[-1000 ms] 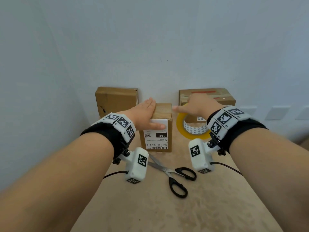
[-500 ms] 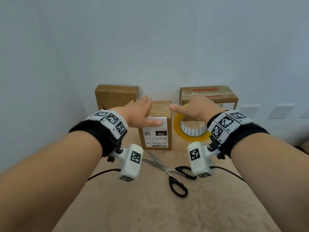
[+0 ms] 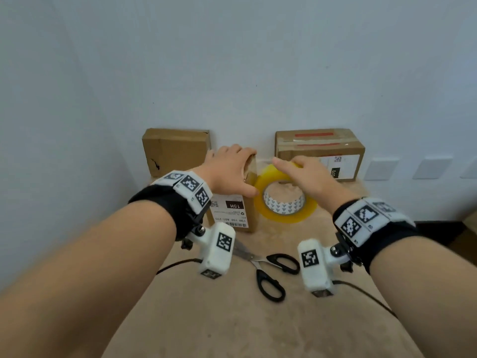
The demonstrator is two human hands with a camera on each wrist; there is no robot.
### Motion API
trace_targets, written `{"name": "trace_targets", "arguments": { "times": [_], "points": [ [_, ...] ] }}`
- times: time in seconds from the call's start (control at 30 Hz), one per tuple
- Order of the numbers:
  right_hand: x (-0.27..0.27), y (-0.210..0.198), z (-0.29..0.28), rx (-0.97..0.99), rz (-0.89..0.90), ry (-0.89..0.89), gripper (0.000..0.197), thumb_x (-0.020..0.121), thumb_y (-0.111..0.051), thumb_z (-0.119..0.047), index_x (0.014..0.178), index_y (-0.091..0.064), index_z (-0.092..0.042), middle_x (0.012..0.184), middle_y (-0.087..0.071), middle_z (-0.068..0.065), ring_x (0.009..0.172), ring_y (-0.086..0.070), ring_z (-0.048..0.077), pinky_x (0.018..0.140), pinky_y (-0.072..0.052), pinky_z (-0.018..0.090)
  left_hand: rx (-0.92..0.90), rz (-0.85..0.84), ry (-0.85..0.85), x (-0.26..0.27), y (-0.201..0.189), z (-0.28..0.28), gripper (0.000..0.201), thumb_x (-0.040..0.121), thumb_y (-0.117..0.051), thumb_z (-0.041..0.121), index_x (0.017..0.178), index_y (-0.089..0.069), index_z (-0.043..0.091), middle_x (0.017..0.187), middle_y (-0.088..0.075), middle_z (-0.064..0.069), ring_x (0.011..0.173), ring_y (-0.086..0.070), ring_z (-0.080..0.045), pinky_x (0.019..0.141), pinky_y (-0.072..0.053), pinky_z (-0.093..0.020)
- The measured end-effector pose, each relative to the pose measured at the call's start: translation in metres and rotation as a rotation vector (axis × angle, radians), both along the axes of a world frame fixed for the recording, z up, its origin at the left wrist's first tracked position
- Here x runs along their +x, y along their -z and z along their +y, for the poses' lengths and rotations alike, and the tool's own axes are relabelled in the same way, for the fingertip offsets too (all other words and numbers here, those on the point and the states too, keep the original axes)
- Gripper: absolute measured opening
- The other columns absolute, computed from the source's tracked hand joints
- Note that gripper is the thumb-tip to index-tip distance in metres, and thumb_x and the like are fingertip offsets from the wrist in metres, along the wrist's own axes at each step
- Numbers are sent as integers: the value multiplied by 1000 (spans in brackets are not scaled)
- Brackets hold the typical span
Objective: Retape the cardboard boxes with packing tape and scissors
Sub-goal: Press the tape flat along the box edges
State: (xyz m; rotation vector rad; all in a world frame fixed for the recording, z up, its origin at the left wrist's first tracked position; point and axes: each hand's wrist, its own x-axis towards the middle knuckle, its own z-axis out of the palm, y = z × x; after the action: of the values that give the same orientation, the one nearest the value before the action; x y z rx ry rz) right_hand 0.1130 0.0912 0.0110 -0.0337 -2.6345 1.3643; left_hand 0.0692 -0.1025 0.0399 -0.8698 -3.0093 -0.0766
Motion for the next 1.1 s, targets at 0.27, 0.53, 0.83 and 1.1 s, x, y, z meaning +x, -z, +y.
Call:
{"name": "trace_targets", "arguments": {
  "times": [0.27, 0.53, 0.83, 1.1],
  "points": [
    [29, 8, 14, -487, 26, 134, 70, 77, -67, -58, 102, -65, 8, 102, -67, 24, 94, -65, 36, 86, -51, 48, 101, 84, 8, 3, -7, 14, 92, 70, -67, 57, 145, -25, 26, 141, -35, -3, 131, -31, -28, 108, -24, -54],
    [8, -63, 0, -117, 235, 221, 60, 80, -63, -64, 116, -56, -17, 108, -54, -7, 103, -50, 12, 85, -37, 27, 969, -132, -127, 9, 36, 11, 92, 66, -74, 51, 142, -31, 20, 135, -40, 0, 126, -39, -15, 110, -34, -42],
    [-21, -69, -78, 138, 122, 60, 91, 77, -55, -75, 137, -42, -8, 132, -52, 5, 121, -49, 25, 84, -37, 31, 504, 64, -72, 4, 52, -51, 88, 77, -44, 77, 143, -36, 20, 142, -37, -6, 131, -35, -23, 111, -30, -41],
    [-40, -66, -108, 256, 131, 41, 69, 79, -57, -69, 107, -53, -7, 90, -51, -2, 89, -49, 20, 66, -35, 30, 366, -116, -219, -3, 71, -63, 106, 63, -35, 86, 138, -37, 10, 136, -46, -9, 126, -43, -26, 105, -36, -48]
  ]
}}
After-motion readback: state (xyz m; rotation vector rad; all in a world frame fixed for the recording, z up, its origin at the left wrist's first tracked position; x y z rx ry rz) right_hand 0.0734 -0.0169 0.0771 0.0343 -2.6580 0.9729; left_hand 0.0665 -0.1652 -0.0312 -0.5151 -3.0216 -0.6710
